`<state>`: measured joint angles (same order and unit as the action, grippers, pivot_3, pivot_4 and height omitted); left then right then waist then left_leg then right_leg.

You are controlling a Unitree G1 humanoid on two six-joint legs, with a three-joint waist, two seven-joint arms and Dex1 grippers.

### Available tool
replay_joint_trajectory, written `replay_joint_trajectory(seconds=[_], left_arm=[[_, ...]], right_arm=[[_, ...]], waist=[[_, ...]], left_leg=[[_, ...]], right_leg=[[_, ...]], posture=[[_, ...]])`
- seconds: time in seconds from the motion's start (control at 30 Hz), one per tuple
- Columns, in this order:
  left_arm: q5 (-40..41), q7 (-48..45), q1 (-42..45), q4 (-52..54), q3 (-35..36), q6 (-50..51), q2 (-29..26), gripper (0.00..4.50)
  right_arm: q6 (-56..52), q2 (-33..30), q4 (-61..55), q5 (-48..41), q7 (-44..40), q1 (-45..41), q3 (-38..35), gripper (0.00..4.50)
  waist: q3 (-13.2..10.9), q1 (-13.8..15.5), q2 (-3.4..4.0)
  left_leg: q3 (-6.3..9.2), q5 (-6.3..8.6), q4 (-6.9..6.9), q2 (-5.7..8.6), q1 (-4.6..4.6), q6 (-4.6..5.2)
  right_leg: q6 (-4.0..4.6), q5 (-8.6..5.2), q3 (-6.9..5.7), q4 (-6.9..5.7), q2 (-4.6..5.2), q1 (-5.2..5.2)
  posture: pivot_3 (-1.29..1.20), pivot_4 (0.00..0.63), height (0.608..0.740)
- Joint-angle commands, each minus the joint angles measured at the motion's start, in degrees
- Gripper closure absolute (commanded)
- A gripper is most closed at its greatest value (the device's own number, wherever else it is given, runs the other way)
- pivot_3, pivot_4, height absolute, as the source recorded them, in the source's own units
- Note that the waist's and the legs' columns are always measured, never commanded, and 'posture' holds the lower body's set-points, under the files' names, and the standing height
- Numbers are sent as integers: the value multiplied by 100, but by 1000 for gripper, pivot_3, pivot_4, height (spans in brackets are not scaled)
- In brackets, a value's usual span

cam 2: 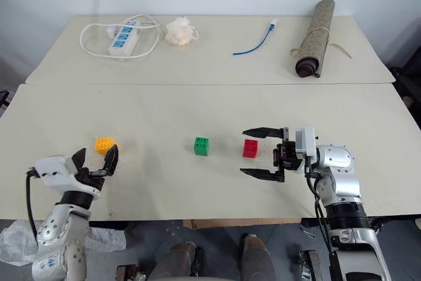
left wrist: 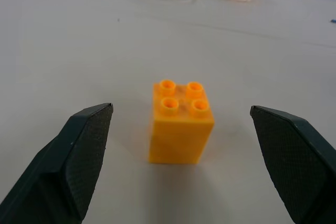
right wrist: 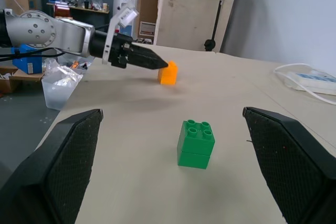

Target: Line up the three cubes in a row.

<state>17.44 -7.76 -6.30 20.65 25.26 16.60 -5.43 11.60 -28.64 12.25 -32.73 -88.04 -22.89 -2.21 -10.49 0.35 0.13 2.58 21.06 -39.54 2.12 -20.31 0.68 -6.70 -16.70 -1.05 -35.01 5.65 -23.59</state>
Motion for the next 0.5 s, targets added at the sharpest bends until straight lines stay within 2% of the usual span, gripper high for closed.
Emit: replay_joint_trajectory(seconds=[0.03,0.13,0.23,0.5], left_arm=[[-91,196,226,-198,-34,-79,-111,43],[-199,270,355,-353,-223,-88,-128,43],[-235,332,366,-389,-262,-154,-123,592],[-102,60,195,-140,-386,-197,-336,2991]], right_arm=[[-97,-65,-409,-85,-51,125,-3,0],[-189,-74,-548,-83,20,229,-11,0],[-247,-71,-651,-66,93,306,-27,0],[-236,-49,-753,-25,248,495,-69,0]], waist=[[0,7,-1],[0,16,-1],[0,33,-1],[0,75,-1]], left_leg=[[0,-1,0,0,0,-1],[-2,-1,-3,4,1,-1],[-1,-1,-3,4,1,-1],[-1,-1,-3,3,2,-1]], right_leg=[[0,0,-1,2,0,1],[0,0,-1,2,2,2],[0,0,1,3,3,2],[0,0,3,3,3,2]], posture=[[0,150,740],[0,150,740],[0,150,740],[0,150,740]])
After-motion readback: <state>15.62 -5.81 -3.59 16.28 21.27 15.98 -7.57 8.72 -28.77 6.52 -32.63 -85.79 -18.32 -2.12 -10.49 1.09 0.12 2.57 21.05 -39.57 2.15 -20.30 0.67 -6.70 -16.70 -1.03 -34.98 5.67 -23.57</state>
